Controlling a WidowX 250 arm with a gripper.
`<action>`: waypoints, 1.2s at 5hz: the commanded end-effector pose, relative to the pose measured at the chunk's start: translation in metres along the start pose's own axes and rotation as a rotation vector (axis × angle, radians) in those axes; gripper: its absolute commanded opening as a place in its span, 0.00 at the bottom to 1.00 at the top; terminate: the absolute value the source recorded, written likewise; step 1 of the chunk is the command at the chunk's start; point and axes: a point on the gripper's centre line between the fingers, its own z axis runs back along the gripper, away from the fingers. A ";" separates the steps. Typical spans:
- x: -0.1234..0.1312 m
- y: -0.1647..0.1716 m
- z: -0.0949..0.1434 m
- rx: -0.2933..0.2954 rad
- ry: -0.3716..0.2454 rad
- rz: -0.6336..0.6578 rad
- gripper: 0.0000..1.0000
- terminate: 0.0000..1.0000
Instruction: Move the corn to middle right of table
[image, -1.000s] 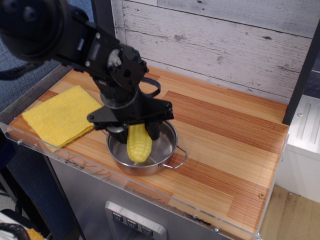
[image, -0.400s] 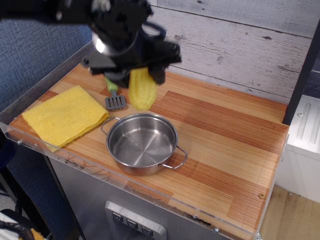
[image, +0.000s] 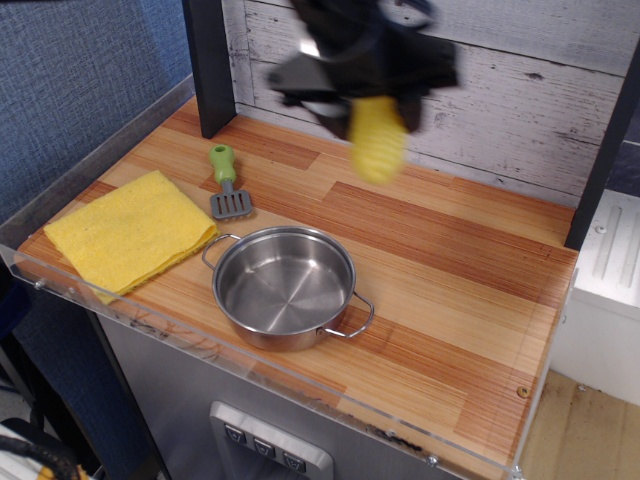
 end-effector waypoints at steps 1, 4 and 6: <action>0.022 -0.095 0.010 -0.176 -0.073 -0.128 0.00 0.00; -0.014 -0.077 -0.022 -0.090 -0.074 -0.197 0.00 0.00; -0.026 -0.050 -0.041 -0.037 -0.037 -0.211 0.00 0.00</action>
